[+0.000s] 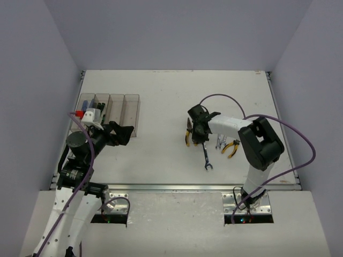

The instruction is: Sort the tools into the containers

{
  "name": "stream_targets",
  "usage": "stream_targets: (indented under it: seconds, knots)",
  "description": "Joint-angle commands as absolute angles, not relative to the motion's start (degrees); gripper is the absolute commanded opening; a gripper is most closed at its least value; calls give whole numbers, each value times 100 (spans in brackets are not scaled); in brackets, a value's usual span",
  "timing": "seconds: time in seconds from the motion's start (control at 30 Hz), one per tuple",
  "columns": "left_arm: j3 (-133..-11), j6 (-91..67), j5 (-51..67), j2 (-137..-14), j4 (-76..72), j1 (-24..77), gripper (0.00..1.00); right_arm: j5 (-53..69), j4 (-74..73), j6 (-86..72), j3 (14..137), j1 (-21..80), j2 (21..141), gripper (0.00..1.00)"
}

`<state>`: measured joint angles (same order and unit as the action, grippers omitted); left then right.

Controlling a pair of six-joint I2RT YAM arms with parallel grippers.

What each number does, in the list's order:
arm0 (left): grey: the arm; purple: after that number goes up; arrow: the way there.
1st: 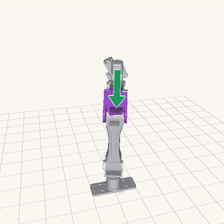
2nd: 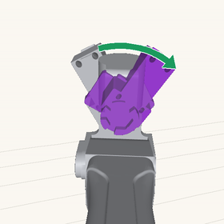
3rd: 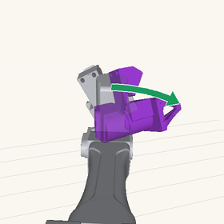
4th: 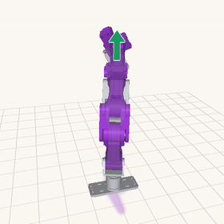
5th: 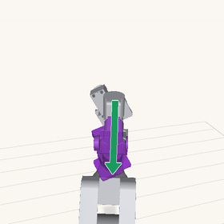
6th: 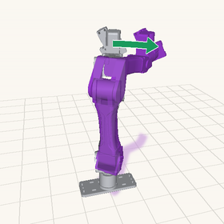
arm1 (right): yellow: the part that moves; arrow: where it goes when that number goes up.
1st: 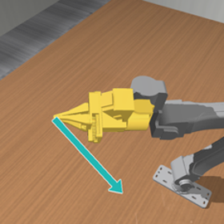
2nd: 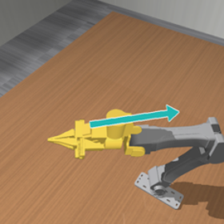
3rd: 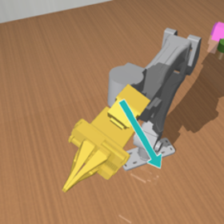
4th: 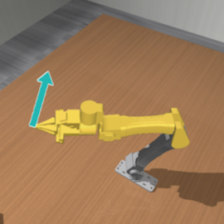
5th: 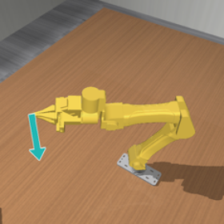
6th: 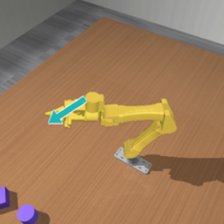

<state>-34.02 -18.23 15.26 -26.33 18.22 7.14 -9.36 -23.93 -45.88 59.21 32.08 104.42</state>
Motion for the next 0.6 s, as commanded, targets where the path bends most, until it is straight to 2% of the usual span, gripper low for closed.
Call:
stream_targets:
  seconds: [0.0, 0.13, 0.3, 0.57]
  knots:
    - [-3446, -2240, 1939, -2815, 1525, 791, 100, -646, -1744, -4419, 5602, 3216, 9654, 0]
    - [-2739, -3165, 2518, -2841, 591, 791, 100, -190, -1513, -4320, 5429, 3201, 8980, 0]
    - [-1926, -3910, 2798, -3069, -618, 861, 100, 120, -1494, -4245, 5442, 3205, 8751, 0]
    - [-1828, -4010, 2323, -3243, -769, 1450, 100, 105, -1599, -4163, 5457, 3201, 9008, 0]
